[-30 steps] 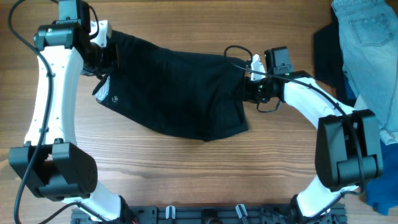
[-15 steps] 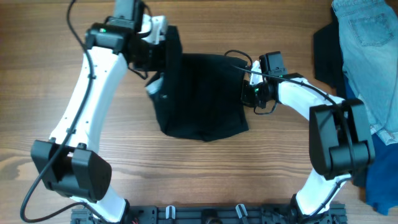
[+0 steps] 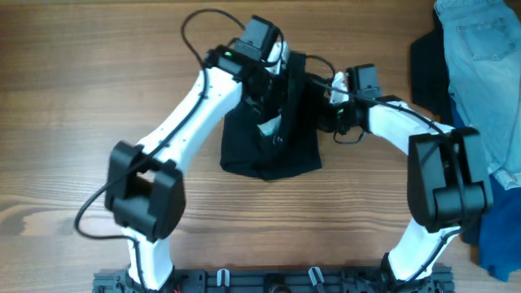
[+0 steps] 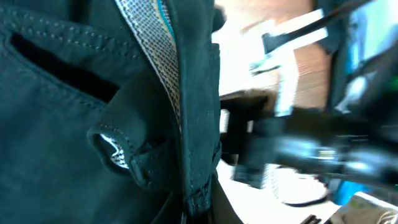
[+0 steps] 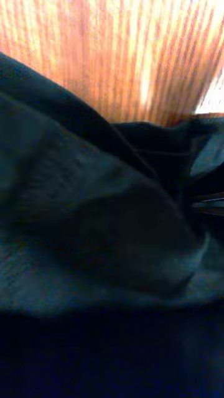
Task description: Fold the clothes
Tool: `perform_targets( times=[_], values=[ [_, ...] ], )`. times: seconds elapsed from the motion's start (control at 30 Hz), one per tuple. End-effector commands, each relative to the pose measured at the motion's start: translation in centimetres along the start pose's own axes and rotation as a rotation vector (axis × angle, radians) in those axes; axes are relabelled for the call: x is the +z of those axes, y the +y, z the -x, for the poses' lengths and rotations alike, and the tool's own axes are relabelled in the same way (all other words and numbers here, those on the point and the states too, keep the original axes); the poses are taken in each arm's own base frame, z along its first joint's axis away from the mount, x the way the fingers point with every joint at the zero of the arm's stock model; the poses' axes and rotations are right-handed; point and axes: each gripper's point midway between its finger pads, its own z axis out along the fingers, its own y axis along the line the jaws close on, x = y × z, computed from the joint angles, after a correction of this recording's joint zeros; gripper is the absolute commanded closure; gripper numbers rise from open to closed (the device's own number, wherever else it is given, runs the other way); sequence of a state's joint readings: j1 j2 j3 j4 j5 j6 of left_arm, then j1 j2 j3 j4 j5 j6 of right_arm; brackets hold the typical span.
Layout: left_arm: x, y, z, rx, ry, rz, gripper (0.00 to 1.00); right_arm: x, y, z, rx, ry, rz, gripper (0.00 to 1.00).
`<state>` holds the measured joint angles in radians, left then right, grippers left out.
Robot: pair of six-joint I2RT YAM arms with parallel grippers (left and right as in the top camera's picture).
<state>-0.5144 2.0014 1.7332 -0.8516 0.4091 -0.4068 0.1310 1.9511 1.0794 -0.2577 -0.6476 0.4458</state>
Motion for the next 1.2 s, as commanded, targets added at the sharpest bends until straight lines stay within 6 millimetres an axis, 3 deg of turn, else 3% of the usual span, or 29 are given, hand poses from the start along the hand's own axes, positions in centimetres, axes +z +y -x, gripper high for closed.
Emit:
perform_targets(
  times=[0.0,0.07,0.17,0.23,0.3,0.37,0.47,0.63,0.8,0.97,1.17],
  values=[
    [2.2,0.6,-0.2,-0.036,0.036,0.014,0.96,-6.6,4.2,4.1,-0.001,-0.107,0.224,0.95],
    [2.7,0.9,-0.3,-0.040,0.046,0.020,0.92,-11.5,5.1,6.7,0.004,-0.215,0.274,0.93],
    [2.8,0.9,-0.4,-0.039,0.049,0.020,0.02,-17.3,5.3,8.7,0.001,-0.345,0.297,0.64],
    [2.8,0.9,-0.5,-0.017,0.054,0.021,0.00,-20.7,4.9,9.5,-0.006,-0.430,0.288,0.42],
    [2.8,1.0,-0.6,0.066,0.058,0.022,0.00,-23.4,4.2,9.9,-0.003,-0.496,0.277,0.34],
    [2.2,1.9,-0.5,0.148,0.052,0.082,0.00,-25.1,3.7,9.9,0.002,-0.525,0.283,0.32],
    [1.4,2.6,-0.9,0.265,0.079,0.150,0.00,-25.0,3.2,9.6,-0.002,-0.516,0.266,0.30],
    [2.1,1.8,-5.2,0.552,0.231,0.206,0.00,-24.1,0.8,8.9,0.036,-0.505,0.144,0.29],
    [3.2,-1.0,-10.3,0.894,0.372,0.253,0.00,-23.5,-0.2,8.2,0.041,-0.479,0.095,0.28],
    [4.3,-2.6,-12.7,1.046,0.408,0.286,0.00,-23.3,-0.6,7.7,0.024,-0.460,0.073,0.27],
    [7.8,0.3,-13.0,1.114,0.425,0.361,0.00,-23.2,-0.7,7.5,0.013,-0.455,0.062,0.26]
  ],
)
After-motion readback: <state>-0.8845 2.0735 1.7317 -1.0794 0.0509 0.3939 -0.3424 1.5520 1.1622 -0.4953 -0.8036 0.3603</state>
